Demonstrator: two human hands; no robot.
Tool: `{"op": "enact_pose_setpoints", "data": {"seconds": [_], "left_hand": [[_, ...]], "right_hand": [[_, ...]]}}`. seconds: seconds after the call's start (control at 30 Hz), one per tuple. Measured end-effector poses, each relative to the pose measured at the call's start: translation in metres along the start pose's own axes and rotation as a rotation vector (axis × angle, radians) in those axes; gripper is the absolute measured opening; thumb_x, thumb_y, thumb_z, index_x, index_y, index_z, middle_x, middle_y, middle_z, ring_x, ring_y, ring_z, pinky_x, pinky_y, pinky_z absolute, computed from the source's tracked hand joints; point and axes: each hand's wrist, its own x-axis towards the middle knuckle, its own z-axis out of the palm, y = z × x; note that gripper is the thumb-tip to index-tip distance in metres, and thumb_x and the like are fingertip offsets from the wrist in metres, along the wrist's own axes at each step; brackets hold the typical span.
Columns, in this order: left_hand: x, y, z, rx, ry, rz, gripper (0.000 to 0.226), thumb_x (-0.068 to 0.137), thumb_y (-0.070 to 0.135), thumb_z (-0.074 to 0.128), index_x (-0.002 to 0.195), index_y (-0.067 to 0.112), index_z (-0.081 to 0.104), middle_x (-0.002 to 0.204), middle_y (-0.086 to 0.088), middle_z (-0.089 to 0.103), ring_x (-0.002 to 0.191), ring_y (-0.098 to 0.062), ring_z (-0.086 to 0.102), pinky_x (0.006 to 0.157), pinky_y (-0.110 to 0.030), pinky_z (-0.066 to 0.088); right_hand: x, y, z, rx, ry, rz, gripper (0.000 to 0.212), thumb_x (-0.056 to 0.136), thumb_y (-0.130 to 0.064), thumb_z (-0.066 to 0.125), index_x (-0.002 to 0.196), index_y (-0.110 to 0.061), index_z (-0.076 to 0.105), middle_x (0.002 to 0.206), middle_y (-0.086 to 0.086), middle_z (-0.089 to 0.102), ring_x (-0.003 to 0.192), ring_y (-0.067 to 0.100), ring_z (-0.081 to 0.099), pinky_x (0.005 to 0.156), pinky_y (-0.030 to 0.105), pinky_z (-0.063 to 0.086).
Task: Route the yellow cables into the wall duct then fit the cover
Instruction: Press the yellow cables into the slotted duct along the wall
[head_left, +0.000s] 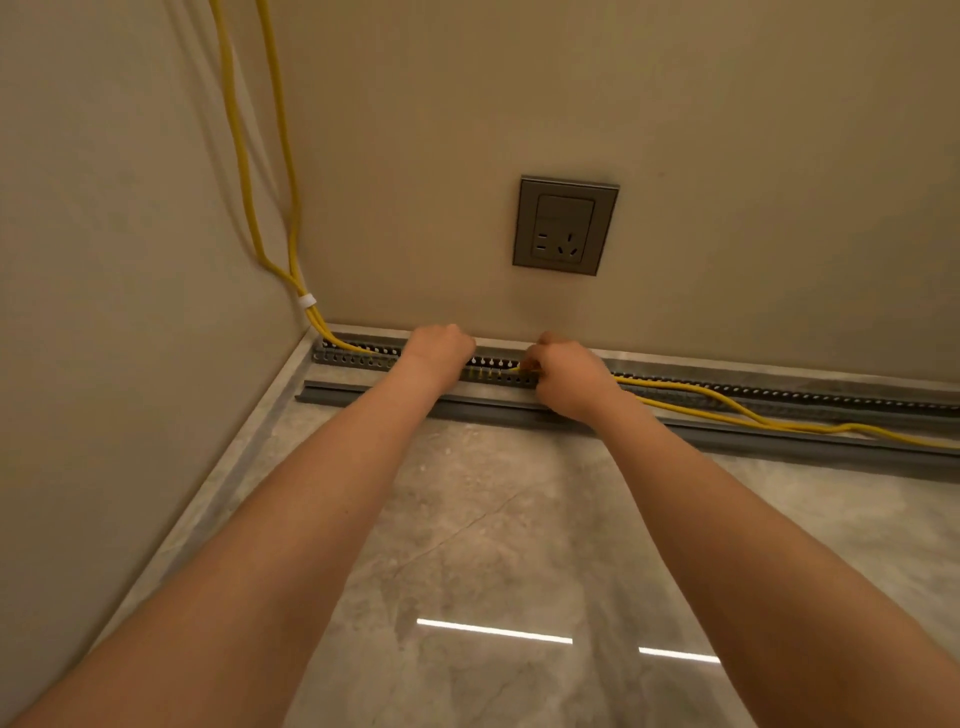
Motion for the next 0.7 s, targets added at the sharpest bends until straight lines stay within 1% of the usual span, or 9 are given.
{"op": "enact_pose_setpoints", "data": {"seconds": [0.13,0.23,0.27,0.33,0.4,0.47,0.57,0.7], "left_hand": [[0.002,0.008,-0.002,0.099,-0.033,0.033,0.033,0.095,0.002,0.044,0.125,0.007,0.056,0.126,-0.012,0.061,0.117,-0.031,0.060,0.092,-0.038,0.049],[0.004,0.020,-0.008,0.132,-0.084,0.004,0.033,0.096,0.007,0.044,0.126,0.012,0.057,0.127,-0.005,0.061,0.117,-0.025,0.060,0.087,-0.033,0.047],[0.005,0.025,-0.012,0.118,-0.078,-0.009,0.033,0.096,0.010,0.044,0.127,0.013,0.057,0.128,-0.005,0.061,0.118,-0.025,0.059,0.086,-0.032,0.046],[0.006,0.039,-0.021,0.053,-0.026,-0.014,0.033,0.097,0.013,0.044,0.127,0.012,0.057,0.130,-0.008,0.059,0.121,-0.028,0.057,0.091,-0.035,0.047],[0.006,0.054,-0.028,-0.013,0.025,0.016,0.033,0.097,0.014,0.043,0.127,0.009,0.056,0.130,-0.013,0.058,0.121,-0.033,0.056,0.094,-0.040,0.047],[0.006,0.070,-0.029,-0.044,0.056,0.048,0.032,0.097,0.010,0.041,0.125,0.006,0.056,0.128,-0.016,0.059,0.119,-0.035,0.057,0.093,-0.042,0.048],[0.006,0.080,-0.027,-0.086,0.073,0.037,0.032,0.097,0.003,0.038,0.125,0.002,0.053,0.126,-0.018,0.060,0.117,-0.037,0.058,0.092,-0.043,0.048],[0.006,0.079,-0.023,-0.171,0.122,0.045,0.029,0.095,0.002,0.040,0.122,0.000,0.050,0.122,-0.020,0.058,0.111,-0.040,0.059,0.087,-0.044,0.048]], "right_hand": [[-0.020,0.045,-0.011,-0.033,0.028,0.097,0.036,0.087,-0.017,0.059,0.123,-0.019,0.059,0.123,0.009,0.056,0.114,0.030,0.055,0.087,0.036,0.048],[-0.031,0.062,-0.013,-0.063,0.012,0.123,0.042,0.086,-0.021,0.063,0.127,-0.018,0.055,0.125,0.010,0.055,0.115,0.029,0.052,0.088,0.036,0.047],[-0.031,0.062,-0.011,-0.049,0.016,0.123,0.044,0.085,-0.022,0.064,0.128,-0.017,0.054,0.125,0.011,0.055,0.116,0.029,0.052,0.089,0.036,0.047],[-0.031,0.063,-0.010,-0.013,0.027,0.116,0.046,0.084,-0.022,0.066,0.127,-0.015,0.054,0.124,0.012,0.055,0.116,0.030,0.052,0.091,0.038,0.047],[-0.031,0.064,-0.009,0.013,0.028,0.103,0.044,0.084,-0.026,0.066,0.125,-0.014,0.057,0.121,0.013,0.057,0.115,0.031,0.052,0.091,0.038,0.047],[-0.032,0.067,-0.009,0.000,0.018,0.094,0.043,0.084,-0.028,0.064,0.125,-0.015,0.058,0.120,0.014,0.058,0.115,0.031,0.052,0.092,0.039,0.047],[-0.032,0.070,-0.008,-0.056,0.017,0.071,0.042,0.088,-0.025,0.060,0.129,-0.014,0.056,0.124,0.015,0.057,0.120,0.032,0.047,0.096,0.039,0.043],[-0.030,0.067,-0.003,-0.105,0.009,0.078,0.043,0.089,-0.021,0.059,0.130,-0.009,0.051,0.131,0.015,0.052,0.126,0.033,0.041,0.101,0.041,0.039]]}}
